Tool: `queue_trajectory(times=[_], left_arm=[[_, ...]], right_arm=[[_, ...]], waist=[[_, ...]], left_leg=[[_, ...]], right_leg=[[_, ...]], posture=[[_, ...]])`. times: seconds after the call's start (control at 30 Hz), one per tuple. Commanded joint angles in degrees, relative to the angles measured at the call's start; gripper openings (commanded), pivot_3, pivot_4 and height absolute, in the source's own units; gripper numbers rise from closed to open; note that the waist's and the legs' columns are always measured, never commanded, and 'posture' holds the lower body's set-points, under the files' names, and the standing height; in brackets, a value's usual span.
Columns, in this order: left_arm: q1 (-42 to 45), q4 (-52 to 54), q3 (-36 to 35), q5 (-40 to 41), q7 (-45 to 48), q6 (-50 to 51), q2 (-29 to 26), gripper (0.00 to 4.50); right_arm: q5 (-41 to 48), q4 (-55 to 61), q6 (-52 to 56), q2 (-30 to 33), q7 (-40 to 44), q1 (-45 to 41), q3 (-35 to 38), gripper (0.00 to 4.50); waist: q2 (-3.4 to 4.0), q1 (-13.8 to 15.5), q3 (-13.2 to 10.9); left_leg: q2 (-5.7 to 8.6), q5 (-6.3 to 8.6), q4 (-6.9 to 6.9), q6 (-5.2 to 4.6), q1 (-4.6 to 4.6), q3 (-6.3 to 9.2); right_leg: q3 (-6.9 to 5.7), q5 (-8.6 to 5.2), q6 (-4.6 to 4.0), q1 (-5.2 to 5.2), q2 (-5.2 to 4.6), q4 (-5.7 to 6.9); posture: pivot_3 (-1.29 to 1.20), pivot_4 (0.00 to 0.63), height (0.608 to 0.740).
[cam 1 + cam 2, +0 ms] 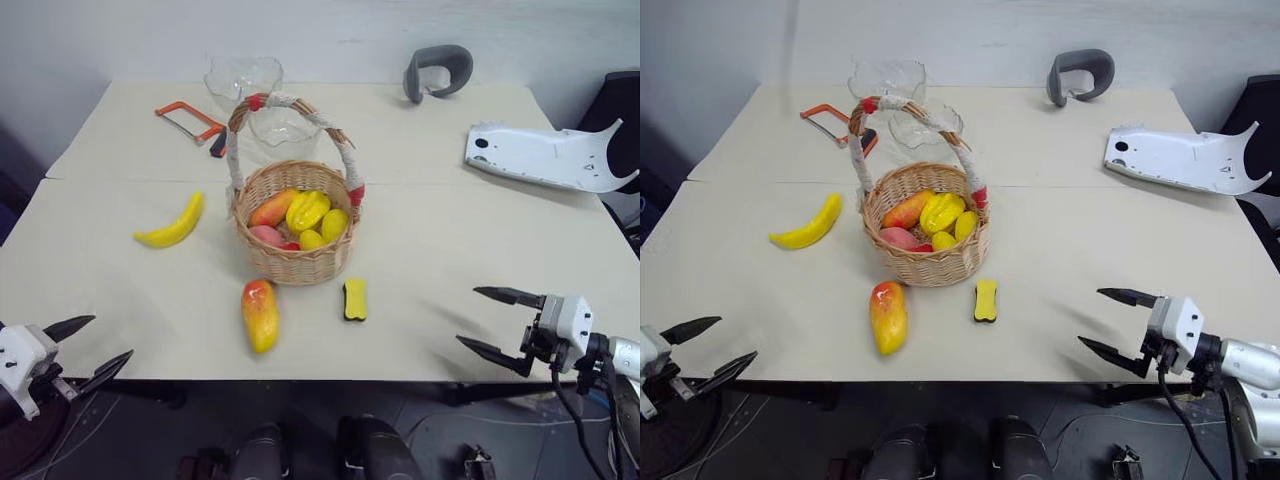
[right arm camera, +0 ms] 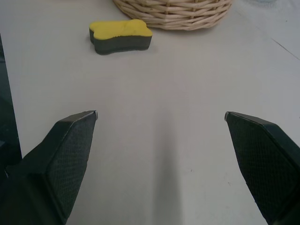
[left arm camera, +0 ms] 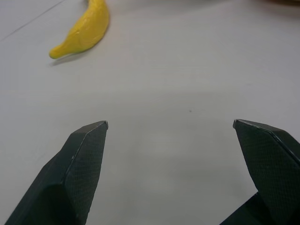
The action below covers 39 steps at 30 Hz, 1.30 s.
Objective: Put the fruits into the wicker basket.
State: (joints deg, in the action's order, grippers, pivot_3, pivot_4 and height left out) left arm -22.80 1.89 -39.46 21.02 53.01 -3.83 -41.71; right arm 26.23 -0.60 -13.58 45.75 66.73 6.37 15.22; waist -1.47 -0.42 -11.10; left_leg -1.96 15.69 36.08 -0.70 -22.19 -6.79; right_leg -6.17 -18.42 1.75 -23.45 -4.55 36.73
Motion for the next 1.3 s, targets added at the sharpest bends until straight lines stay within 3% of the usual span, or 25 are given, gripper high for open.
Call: queue_trajectory(times=[0.03, 0.17, 0.27, 0.37, 0.5, 0.63, 0.93, 1.03, 1.1, 1.3], left_arm=[[0.9, 1.1, -0.5, 0.5, -1.4, 0.4, -0.4, 4.50], [-2.7, 8.4, -0.3, 14.3, 5.1, 19.8, -4.0, 4.50], [-1.3, 12.9, 0.3, 17.6, 5.9, 24.2, -5.7, 4.50], [3.8, 18.9, 3.3, 20.2, 4.6, 26.7, -6.7, 4.50], [8.4, 22.9, 5.8, 20.5, 3.2, 28.0, -6.7, 4.50], [13.1, 25.5, 8.8, 24.2, 2.9, 31.9, -7.5, 4.50], [17.4, 22.6, 12.6, 20.7, 2.6, 30.5, -6.3, 4.50], [16.9, 22.7, 12.6, 20.0, 3.0, 29.8, -6.4, 4.50], [16.7, 22.7, 12.7, 19.7, 3.3, 29.5, -6.4, 4.50], [18.1, 22.7, 16.1, 17.8, 3.2, 28.1, -5.6, 4.50]], right_arm=[[0.2, -0.1, -1.0, -0.3, -0.4, 0.5, 2.4, 4.48], [1.6, 1.8, 3.8, -0.9, -2.0, 0.4, 1.1, 4.48], [3.4, 14.1, 16.4, -0.9, -7.5, -0.7, -4.2, 4.48], [5.0, 26.0, 36.0, -4.1, -22.7, -5.2, -10.3, 4.48], [0.9, 29.5, 42.7, -9.1, -32.1, -9.7, -14.4, 4.48], [-0.4, 28.8, 51.3, -17.9, -41.5, -16.0, -19.3, 4.48], [-8.3, 17.0, 54.8, -22.4, -43.0, -24.8, -28.0, 4.48], [-7.5, 16.4, 59.1, -23.3, -43.9, -26.1, -27.2, 4.48], [-4.4, 18.7, 64.4, -21.2, -39.8, -25.9, -28.6, 4.48], [1.8, 22.6, 67.1, -18.5, -32.9, -24.2, -25.5, 2.95]], waist=[[0.00, 0.2, 0.0], [-0.08, 0.2, 0.0], [-0.03, 0.2, 0.0], [-0.02, 0.1, 0.0], [-0.02, 0.2, 0.0], [-0.04, -0.1, 0.0], [-0.05, -0.8, 0.0], [-0.09, -1.1, 0.1], [-0.08, -1.1, 0.1], [-0.14, -1.0, 0.1]], left_leg=[[0.00, 0.00, 0.00, 0.01, 0.00, -0.01], [-0.02, 0.12, 0.03, 0.21, 0.02, -0.02], [-0.03, 0.09, 0.01, 0.22, 0.02, 0.00], [-0.10, 0.04, 0.01, 0.35, 0.04, 0.03], [-0.10, 0.05, -0.02, 0.44, 0.00, 0.07], [-0.08, -0.11, 0.02, 0.29, -0.11, 0.02], [-0.05, -0.16, 0.08, 0.09, -0.09, -0.04], [-0.05, -0.18, 0.07, 0.11, -0.03, -0.01], [-0.05, -0.18, 0.06, 0.11, -0.02, 0.00], [-0.05, -0.14, 0.06, 0.06, -0.01, 0.04]], right_leg=[[0.00, 0.00, 0.00, 0.00, 0.00, 0.00], [0.01, 0.02, 0.01, 0.02, 0.00, 0.03], [0.04, 0.01, -0.01, 0.00, -0.01, 0.07], [0.03, -0.04, -0.09, -0.06, 0.03, 0.22], [0.03, -0.04, -0.12, -0.07, 0.03, 0.20], [0.03, -0.05, -0.10, -0.15, 0.05, 0.18], [0.04, -0.02, -0.06, -0.12, 0.08, 0.27], [0.04, -0.02, -0.06, -0.09, 0.08, 0.32], [0.04, -0.02, -0.06, -0.09, 0.08, 0.34], [0.02, -0.02, -0.06, -0.02, 0.06, 0.27]], posture=[[0.00, 0.150, 0.740], [0.00, 0.150, 0.740], [0.00, 0.150, 0.740], [0.00, 0.150, 0.740], [0.00, 0.150, 0.740], [0.00, 0.150, 0.740], [0.00, 0.150, 0.740], [0.00, 0.150, 0.740], [0.00, 0.150, 0.740], [0.00, 0.150, 0.740]])
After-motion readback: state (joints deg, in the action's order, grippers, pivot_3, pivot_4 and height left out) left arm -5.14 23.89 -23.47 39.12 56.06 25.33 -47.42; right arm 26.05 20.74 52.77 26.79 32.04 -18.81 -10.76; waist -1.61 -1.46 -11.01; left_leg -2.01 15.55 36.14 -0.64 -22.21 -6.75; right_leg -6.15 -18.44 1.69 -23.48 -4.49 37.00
